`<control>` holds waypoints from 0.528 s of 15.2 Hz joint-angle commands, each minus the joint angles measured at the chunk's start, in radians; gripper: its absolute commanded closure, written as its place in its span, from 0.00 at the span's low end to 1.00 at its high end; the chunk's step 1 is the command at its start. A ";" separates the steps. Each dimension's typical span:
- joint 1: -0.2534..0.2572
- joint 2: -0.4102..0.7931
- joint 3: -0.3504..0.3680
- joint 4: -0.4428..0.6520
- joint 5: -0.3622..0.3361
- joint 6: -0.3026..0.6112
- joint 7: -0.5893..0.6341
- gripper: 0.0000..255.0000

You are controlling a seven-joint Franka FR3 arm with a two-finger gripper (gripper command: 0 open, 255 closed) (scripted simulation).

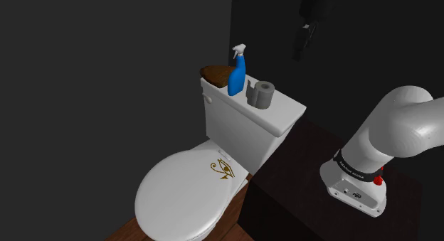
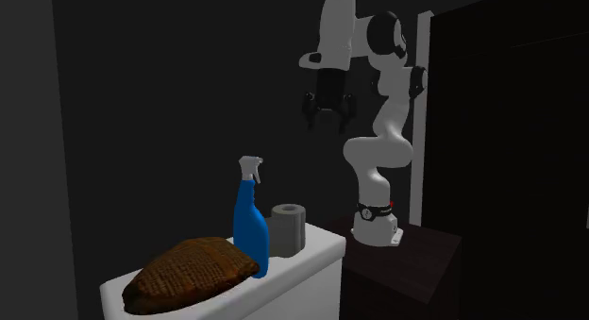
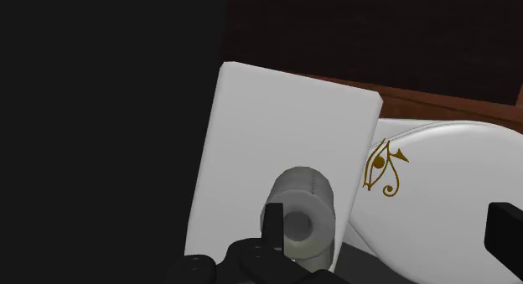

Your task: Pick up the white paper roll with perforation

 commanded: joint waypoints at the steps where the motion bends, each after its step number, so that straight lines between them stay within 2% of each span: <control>1: 0.000 0.000 0.000 0.000 0.000 0.000 0.000 0.00; 8: -0.011 0.204 -0.023 -0.044 0.022 0.239 0.010 0.00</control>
